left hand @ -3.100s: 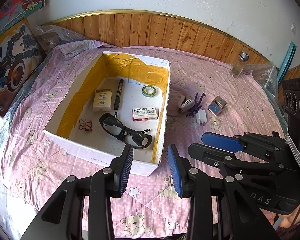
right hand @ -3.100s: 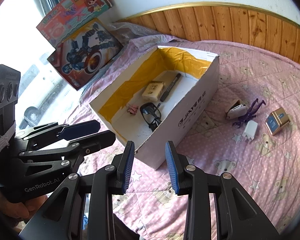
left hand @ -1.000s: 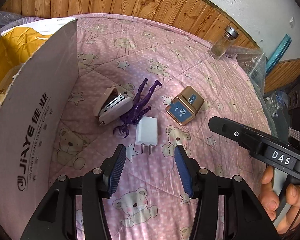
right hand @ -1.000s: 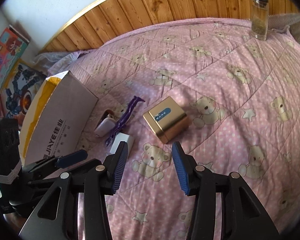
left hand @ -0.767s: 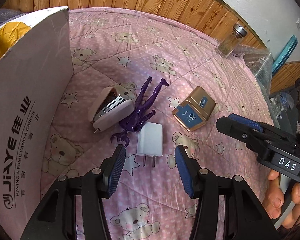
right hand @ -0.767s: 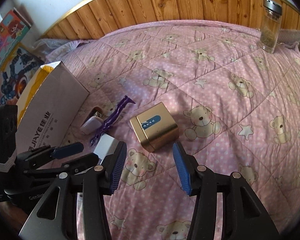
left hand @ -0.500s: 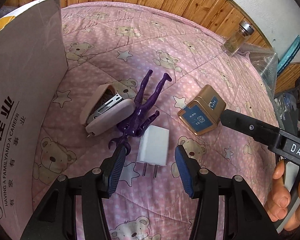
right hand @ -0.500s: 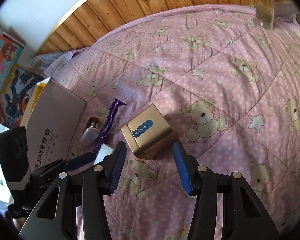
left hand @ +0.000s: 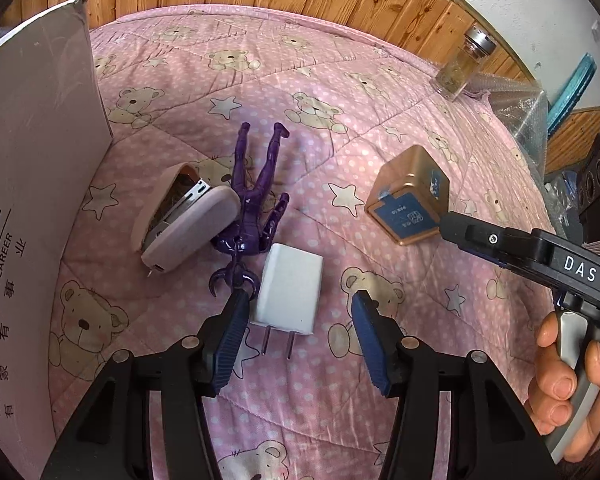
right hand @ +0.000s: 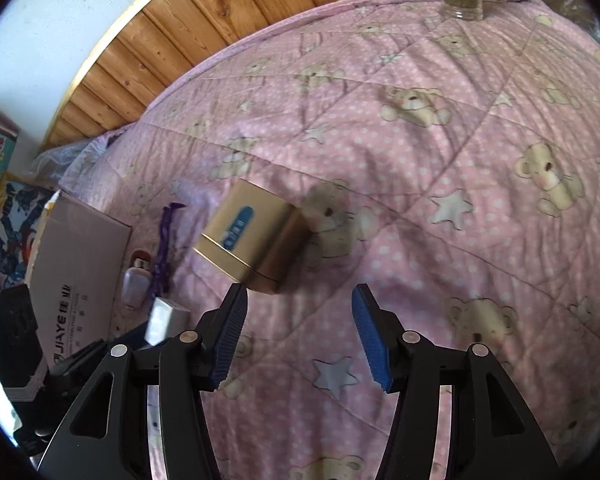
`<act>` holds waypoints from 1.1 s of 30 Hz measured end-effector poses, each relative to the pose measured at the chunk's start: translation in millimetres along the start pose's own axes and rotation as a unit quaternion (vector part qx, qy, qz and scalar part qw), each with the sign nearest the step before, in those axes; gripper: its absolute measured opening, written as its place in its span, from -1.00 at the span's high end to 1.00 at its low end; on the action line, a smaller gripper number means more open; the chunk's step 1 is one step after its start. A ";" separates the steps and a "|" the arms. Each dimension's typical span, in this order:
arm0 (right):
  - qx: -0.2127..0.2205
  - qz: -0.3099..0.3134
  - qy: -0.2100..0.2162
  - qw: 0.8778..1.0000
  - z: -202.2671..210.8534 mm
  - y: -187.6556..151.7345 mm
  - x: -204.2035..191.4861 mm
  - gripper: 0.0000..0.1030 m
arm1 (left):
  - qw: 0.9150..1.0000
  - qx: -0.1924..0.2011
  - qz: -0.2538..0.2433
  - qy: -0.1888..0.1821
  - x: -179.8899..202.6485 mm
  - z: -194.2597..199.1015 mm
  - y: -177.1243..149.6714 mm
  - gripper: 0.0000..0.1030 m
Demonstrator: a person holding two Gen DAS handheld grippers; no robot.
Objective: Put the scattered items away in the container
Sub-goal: 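Grasp the white charger with the left gripper while the right grasps the gold tin box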
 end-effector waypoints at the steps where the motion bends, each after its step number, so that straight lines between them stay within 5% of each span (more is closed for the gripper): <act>1: 0.002 -0.003 -0.001 1.000 2.2 -0.1 3.2 -0.12 | 1.000 0.001 -0.002 0.002 0.6 -0.5 -0.2 -0.06; 10: 0.046 0.029 0.004 0.999 7.0 22.9 -33.9 -0.12 | 1.000 0.013 0.010 0.004 -5.0 -4.2 0.4 -0.06; 14: 0.048 0.006 -0.022 0.999 1.2 21.3 -8.0 -0.13 | 1.000 0.018 -0.004 -0.016 4.5 -1.5 -1.3 -0.06; 17: 0.052 -0.010 -0.084 0.995 8.5 15.9 20.2 -0.16 | 0.999 0.028 -0.012 -0.026 9.7 0.8 -1.1 -0.06; 20: 0.057 -0.038 -0.071 0.995 19.8 13.7 39.0 -0.16 | 0.999 0.028 -0.005 -0.018 8.9 -3.9 1.3 -0.06; 25: 0.064 -0.021 -0.019 0.998 26.8 20.1 -0.7 -0.17 | 0.999 0.026 -0.026 0.009 19.2 -13.9 1.9 -0.13; 30: 0.070 0.024 -0.040 0.996 2.6 25.3 -41.6 -0.17 | 0.999 0.031 -0.029 0.014 21.4 -14.5 1.7 -0.13; 33: 0.078 0.017 -0.055 0.995 -4.5 22.3 -26.4 -0.24 | 0.999 0.030 -0.025 0.010 18.9 -13.7 1.5 -0.13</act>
Point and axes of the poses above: each gripper's, at about its wrist camera, not at the fingertips, and z roughly against the way its jaws point, x to its right, y to its top, the point moved 1 cm from there along -z, roughly the way its jaws point, and after that the axes turned 4 degrees about -z, right-handed, at the moved point
